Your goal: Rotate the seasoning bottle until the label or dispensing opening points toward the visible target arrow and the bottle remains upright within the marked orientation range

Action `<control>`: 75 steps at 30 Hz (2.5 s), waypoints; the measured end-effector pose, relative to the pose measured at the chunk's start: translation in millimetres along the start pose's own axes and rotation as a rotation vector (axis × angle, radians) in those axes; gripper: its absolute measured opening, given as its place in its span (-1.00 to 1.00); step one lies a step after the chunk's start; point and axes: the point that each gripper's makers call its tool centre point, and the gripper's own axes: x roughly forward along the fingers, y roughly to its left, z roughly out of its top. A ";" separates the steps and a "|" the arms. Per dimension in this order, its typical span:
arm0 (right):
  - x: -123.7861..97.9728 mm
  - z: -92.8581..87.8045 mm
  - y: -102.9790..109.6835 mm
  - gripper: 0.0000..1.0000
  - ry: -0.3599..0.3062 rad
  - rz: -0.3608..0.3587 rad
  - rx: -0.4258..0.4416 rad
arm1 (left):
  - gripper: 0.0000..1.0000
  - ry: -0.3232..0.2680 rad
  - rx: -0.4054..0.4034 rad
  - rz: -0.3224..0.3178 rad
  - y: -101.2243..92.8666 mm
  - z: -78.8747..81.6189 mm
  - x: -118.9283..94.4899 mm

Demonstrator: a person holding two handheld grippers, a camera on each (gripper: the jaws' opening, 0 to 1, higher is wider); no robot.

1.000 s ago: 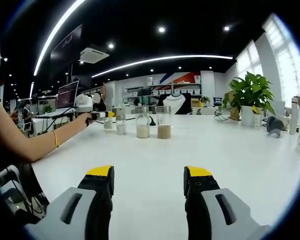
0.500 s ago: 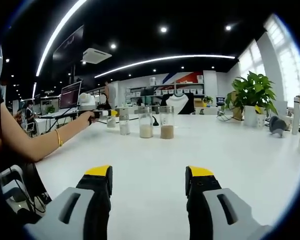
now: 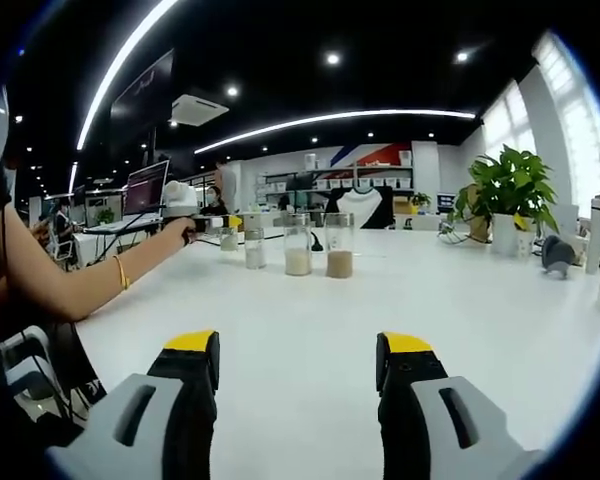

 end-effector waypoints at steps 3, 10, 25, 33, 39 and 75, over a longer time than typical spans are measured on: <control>-1.5 2.1 -0.2 0.28 -0.004 -0.003 -0.006 | -0.28 0.006 0.017 -0.005 -1.5 -0.4 -6.9; -2.8 3.8 1.0 0.28 -0.004 0.006 -0.016 | -0.28 0.015 0.030 -0.015 6.0 -4.4 -7.2; -21.1 4.9 0.8 0.28 -0.033 0.012 -0.010 | -0.28 0.022 0.075 -0.029 -4.4 -0.7 -36.9; -25.3 3.9 -0.8 0.28 -0.031 0.019 -0.012 | -0.28 0.029 0.067 -0.029 -4.9 -8.0 -51.9; -25.1 5.0 0.4 0.28 -0.036 0.023 -0.015 | -0.28 0.043 0.061 -0.040 -9.8 -22.8 -62.7; -17.3 -2.2 6.3 0.26 -0.018 0.070 -0.028 | -0.28 0.018 0.069 -0.272 -99.9 -32.3 -131.0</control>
